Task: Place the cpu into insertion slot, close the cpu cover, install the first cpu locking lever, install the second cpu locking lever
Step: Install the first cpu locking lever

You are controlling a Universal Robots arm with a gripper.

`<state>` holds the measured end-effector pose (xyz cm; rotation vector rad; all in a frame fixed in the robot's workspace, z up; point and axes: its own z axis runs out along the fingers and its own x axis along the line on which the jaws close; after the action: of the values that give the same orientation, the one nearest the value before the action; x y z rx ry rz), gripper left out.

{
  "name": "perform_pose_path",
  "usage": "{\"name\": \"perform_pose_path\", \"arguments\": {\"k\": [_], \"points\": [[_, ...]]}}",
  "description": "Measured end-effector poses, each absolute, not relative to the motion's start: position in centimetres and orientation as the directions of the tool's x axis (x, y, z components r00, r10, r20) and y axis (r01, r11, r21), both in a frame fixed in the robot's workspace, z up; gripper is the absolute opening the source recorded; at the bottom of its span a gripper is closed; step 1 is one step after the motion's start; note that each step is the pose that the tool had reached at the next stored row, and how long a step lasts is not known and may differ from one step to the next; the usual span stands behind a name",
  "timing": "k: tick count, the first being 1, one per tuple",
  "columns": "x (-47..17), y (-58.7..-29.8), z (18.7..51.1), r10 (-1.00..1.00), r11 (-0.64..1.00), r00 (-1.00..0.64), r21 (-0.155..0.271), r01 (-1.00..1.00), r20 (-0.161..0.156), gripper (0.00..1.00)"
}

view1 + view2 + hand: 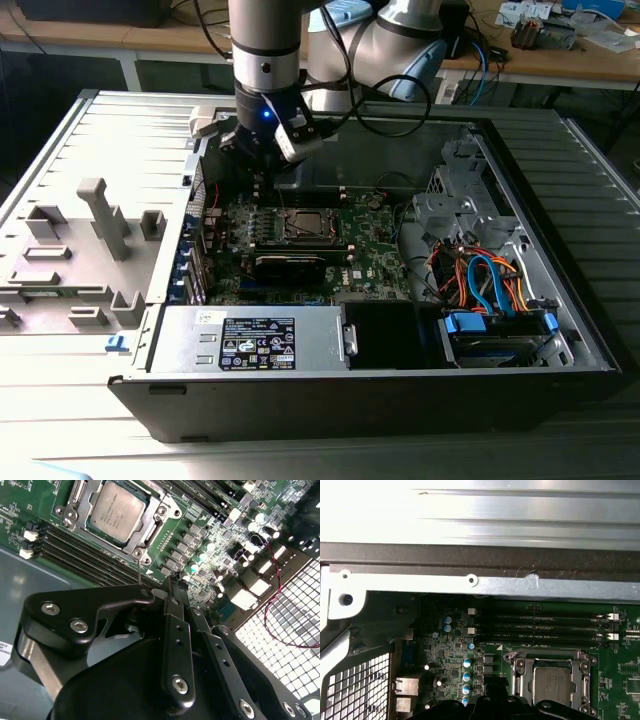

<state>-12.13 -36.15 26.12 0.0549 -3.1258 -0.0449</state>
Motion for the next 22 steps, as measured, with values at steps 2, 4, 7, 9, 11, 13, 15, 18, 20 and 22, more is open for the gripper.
{"name": "perform_pose_path", "arguments": {"k": [2, 4, 7, 9, 11, 13, 15, 18, 20, 22], "points": [[-12.2, -35.3, 26.2, -0.034, 0.999, -0.999, 0.029, -0.034, 0.014, 0.11], [-11.9, -34.9, 26.2, -0.034, 0.999, -0.999, 0.031, -0.033, 0.014, 0.11], [-11.1, -34.9, 26.2, -0.034, 0.999, -0.999, 0.031, -0.034, 0.014, 0.11], [-10.7, -34.9, 26.2, -0.034, 0.999, -0.999, 0.031, -0.034, 0.014, 0.11], [-10.4, -34.9, 26.2, -0.034, 0.999, -0.999, 0.031, -0.033, 0.014, 0.11], [-10.2, -34.9, 26.2, -0.034, 0.999, -0.999, 0.031, -0.034, 0.014, 0.11], [-10.2, -34.9, 26.2, -0.034, 0.999, -0.999, 0.031, -0.033, 0.014, 0.11], [-10.2, -34.9, 26.1, -0.033, 0.999, -0.999, 0.031, -0.032, 0.014, 0.11], [-10.1, -34.9, 26.0, -0.03, 0.999, -0.999, 0.031, -0.029, 0.014, 0.11], [-10.0, -34.9, 25.9, -0.022, 0.999, -1.0, 0.031, -0.022, 0.014, 0.11]]}}
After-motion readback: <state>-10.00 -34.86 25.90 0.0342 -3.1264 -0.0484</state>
